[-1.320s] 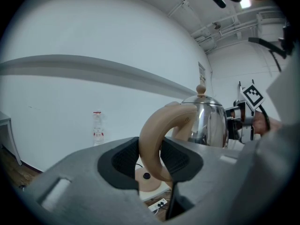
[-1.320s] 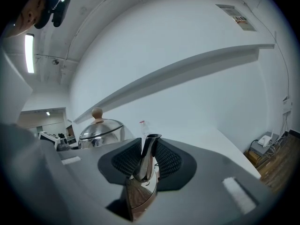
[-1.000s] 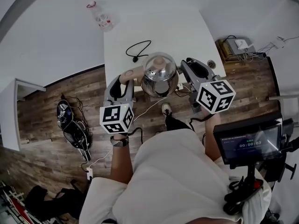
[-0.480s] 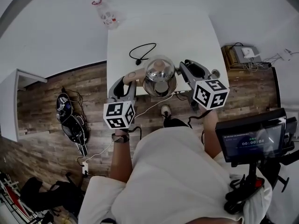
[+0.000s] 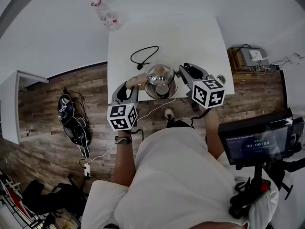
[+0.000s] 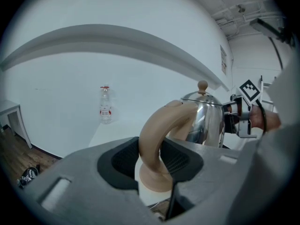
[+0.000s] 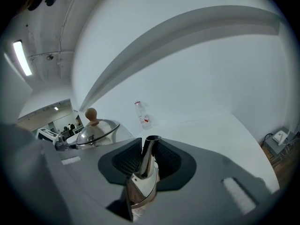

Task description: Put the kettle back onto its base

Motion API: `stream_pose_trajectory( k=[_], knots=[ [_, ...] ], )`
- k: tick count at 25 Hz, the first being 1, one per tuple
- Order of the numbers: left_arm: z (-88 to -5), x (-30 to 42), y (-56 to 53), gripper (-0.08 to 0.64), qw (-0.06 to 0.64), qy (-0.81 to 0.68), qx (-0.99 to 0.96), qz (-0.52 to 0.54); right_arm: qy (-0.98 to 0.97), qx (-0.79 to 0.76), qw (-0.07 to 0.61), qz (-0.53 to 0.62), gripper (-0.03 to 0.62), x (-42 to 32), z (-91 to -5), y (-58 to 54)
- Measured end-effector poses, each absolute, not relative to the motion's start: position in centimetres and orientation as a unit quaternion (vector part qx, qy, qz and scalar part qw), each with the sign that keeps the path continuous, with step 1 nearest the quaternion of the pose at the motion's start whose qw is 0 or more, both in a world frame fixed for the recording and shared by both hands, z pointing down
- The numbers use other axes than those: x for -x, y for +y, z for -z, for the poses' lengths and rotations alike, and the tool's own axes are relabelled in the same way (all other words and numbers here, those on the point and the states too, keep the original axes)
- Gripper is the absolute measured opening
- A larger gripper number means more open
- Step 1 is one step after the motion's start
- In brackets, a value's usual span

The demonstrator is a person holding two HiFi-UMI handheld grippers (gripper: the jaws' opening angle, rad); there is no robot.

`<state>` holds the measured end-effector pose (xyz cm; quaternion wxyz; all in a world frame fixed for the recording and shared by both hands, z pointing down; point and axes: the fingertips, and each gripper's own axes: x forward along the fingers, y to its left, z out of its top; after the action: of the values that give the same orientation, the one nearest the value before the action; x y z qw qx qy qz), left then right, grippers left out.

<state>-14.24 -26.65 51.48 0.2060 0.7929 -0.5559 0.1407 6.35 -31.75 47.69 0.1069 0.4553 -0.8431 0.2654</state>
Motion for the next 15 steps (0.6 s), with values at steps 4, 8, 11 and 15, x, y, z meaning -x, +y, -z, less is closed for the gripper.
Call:
stream_pose_trajectory(
  k=[4,8,11,15],
  knots=[
    [-52.4,14.5,-26.4,0.147,0.213,-0.559,-0.788,-0.144,-0.842,-0.448,0.113,-0.279,0.087,-6.0,-48.7,-31.6],
    [-53.3,15.0,-25.9,0.147,0.219,-0.565,-0.782,-0.147,-0.843,-0.441,0.120,-0.285,0.087,-5.5,-49.7,-31.4],
    [-54.1,15.1,-25.4,0.147,0.222,-0.568,-0.778,-0.153,-0.842,-0.437,0.127,-0.289,0.086,-5.4,-50.6,-31.0],
    [-55.1,15.4,-24.6,0.147,0.229,-0.571,-0.772,-0.159,-0.841,-0.431,0.137,-0.296,0.084,-5.1,-51.5,-30.4]
  ],
)
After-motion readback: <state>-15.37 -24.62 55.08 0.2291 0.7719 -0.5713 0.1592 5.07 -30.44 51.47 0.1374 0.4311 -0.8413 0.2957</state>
